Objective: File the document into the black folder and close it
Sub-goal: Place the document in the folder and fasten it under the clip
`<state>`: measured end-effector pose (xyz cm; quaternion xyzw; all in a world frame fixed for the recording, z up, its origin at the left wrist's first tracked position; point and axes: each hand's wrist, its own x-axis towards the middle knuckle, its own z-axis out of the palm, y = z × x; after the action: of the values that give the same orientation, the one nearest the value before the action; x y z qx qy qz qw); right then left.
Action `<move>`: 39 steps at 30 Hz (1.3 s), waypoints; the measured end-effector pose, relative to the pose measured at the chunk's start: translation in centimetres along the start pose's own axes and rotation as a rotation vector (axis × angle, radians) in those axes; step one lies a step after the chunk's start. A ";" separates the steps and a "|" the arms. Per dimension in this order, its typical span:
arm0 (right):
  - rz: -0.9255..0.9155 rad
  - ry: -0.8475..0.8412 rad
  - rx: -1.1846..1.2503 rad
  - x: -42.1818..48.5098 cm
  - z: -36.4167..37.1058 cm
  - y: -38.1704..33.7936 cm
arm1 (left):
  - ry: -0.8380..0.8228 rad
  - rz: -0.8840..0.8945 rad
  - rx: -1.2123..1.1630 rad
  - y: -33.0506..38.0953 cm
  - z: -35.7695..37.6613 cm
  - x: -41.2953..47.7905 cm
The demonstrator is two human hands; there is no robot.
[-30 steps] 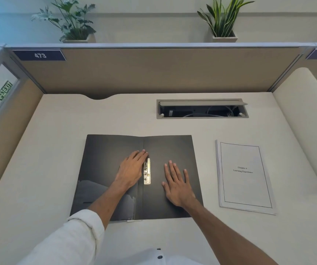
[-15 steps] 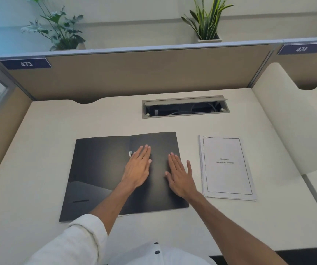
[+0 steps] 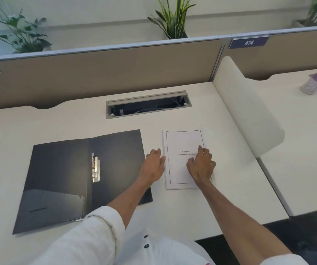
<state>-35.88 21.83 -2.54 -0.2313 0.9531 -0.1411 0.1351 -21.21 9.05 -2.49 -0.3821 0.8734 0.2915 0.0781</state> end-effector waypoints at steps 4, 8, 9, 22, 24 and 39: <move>0.214 -0.031 0.092 2.0 -1.1 1.4 | -0.056 -0.074 0.047 1.5 1.1 0.9; 0.278 -0.082 0.143 3.6 -1.1 1.9 | -0.066 -0.051 0.124 1.9 1.8 1.5; 0.291 -0.086 0.160 3.9 -1.1 1.9 | -0.066 -0.045 0.138 2.0 2.0 1.6; 0.393 -0.140 0.392 6.4 -1.1 3.1 | -0.087 -0.026 0.212 1.9 2.5 1.9; 0.340 -0.141 0.411 6.3 -1.1 3.3 | -0.084 -0.015 0.217 1.7 2.4 2.0; 0.101 -0.038 0.557 3.3 -2.7 1.8 | -0.015 -0.045 -0.094 -2.0 -0.4 0.2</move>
<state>-40.34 22.36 -1.33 -0.1403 0.8853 -0.3861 0.2180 -19.93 7.63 -3.12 -0.4025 0.8494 0.3335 0.0732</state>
